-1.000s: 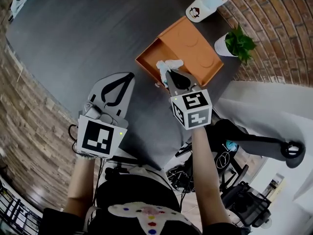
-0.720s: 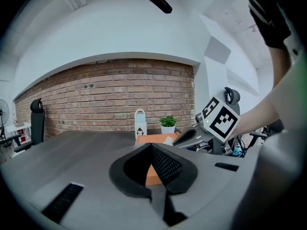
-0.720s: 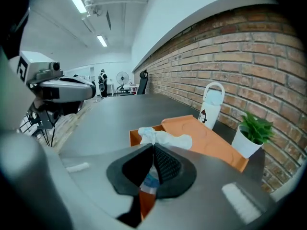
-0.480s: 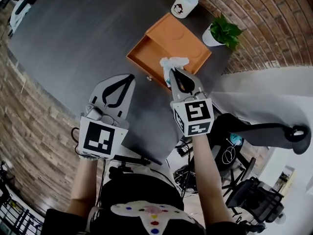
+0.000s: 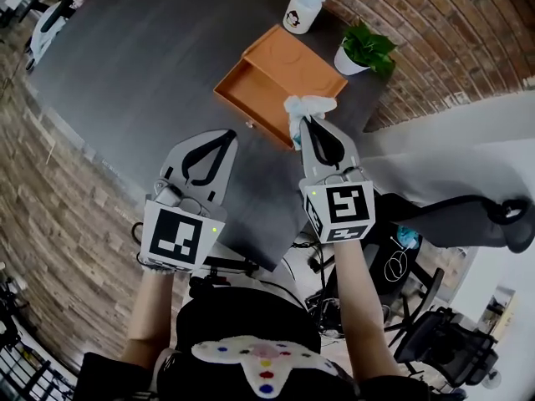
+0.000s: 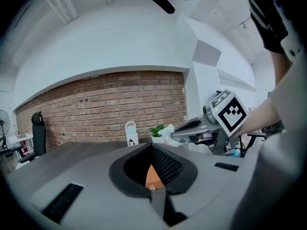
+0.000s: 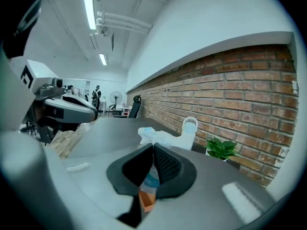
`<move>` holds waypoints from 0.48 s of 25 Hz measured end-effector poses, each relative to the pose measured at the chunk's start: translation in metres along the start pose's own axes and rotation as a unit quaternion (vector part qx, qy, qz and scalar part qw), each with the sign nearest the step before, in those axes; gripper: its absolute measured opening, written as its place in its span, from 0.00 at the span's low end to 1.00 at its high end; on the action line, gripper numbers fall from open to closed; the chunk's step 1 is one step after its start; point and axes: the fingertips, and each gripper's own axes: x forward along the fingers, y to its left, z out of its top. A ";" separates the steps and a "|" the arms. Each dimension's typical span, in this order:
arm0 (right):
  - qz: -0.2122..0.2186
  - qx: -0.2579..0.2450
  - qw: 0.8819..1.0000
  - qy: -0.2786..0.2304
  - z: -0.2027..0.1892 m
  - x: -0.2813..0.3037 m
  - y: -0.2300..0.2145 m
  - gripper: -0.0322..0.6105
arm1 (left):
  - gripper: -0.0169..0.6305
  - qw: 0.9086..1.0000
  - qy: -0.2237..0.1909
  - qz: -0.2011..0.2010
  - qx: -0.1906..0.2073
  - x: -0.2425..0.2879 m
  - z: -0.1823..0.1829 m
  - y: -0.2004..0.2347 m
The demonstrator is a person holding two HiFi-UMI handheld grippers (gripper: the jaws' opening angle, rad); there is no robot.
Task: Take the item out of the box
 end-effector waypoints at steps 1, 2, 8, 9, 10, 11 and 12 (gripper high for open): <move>-0.002 -0.002 1.000 -0.007 0.004 -0.008 0.001 0.07 | 0.04 1.000 -0.002 0.002 -0.001 -0.004 0.003 -0.003; -0.005 -0.004 1.000 -0.013 0.008 -0.015 0.001 0.07 | 0.04 1.000 -0.004 0.004 -0.003 -0.007 0.006 -0.005; -0.016 -0.010 0.998 -0.053 0.027 -0.063 0.006 0.07 | 0.04 1.000 -0.019 0.006 -0.003 -0.029 0.025 -0.021; -0.019 -0.013 0.998 -0.059 0.030 -0.071 0.007 0.07 | 0.04 1.000 -0.022 0.006 -0.002 -0.032 0.028 -0.024; -0.021 -0.017 0.998 -0.064 0.033 -0.078 0.007 0.07 | 0.04 1.000 -0.026 0.006 0.000 -0.035 0.032 -0.027; -0.023 -0.020 0.997 -0.068 0.037 -0.085 0.007 0.07 | 0.04 1.000 -0.029 0.007 0.003 -0.038 0.035 -0.030; -0.025 -0.023 0.997 -0.072 0.040 -0.092 0.007 0.07 | 0.04 0.999 -0.032 0.007 0.005 -0.041 0.039 -0.033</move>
